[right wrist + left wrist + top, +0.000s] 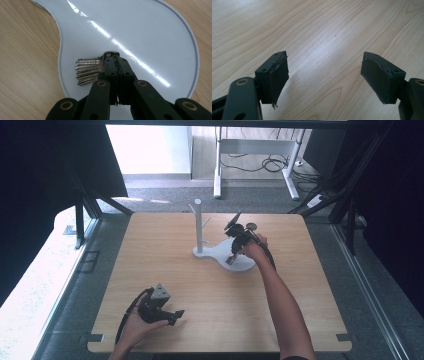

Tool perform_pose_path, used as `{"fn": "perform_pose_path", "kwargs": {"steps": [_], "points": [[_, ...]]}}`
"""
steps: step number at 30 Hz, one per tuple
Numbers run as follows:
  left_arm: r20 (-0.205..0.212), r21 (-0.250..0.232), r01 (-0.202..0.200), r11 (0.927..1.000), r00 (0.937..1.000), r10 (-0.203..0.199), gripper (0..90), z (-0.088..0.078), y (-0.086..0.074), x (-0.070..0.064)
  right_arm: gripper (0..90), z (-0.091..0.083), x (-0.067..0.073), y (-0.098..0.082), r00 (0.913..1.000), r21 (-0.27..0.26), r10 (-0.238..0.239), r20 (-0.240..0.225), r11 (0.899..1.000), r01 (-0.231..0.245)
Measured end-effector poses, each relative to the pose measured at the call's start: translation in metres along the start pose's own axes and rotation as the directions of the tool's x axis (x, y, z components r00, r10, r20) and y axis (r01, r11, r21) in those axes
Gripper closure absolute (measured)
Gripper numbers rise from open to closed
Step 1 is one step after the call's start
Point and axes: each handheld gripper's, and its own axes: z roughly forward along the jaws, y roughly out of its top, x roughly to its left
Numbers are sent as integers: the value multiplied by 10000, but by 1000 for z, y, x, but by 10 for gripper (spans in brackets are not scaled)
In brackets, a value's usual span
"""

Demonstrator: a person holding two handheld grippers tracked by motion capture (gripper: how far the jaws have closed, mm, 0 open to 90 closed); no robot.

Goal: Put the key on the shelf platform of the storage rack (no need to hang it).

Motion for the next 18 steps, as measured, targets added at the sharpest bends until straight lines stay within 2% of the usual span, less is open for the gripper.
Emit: {"fn": "perform_pose_path", "kwargs": {"steps": [6,8,12,18], "points": [[-22,50,-27,10000,10000,27,224,1,0,0,837,6,1,-2,10000,49,-56,-18,10000,56],[-15,71,-32,10000,10000,32,224,1,0,0,751,4,2,-3,10000,-15,-71,37,10000,71],[-22,85,-40,10000,10000,40,224,1,0,0,627,-3,1,-5,9998,-259,-144,153,9996,148],[-9,90,-61,9999,10000,61,224,2,0,-1,548,-20,3,-12,10000,-803,-29,-43,9968,25]]}}
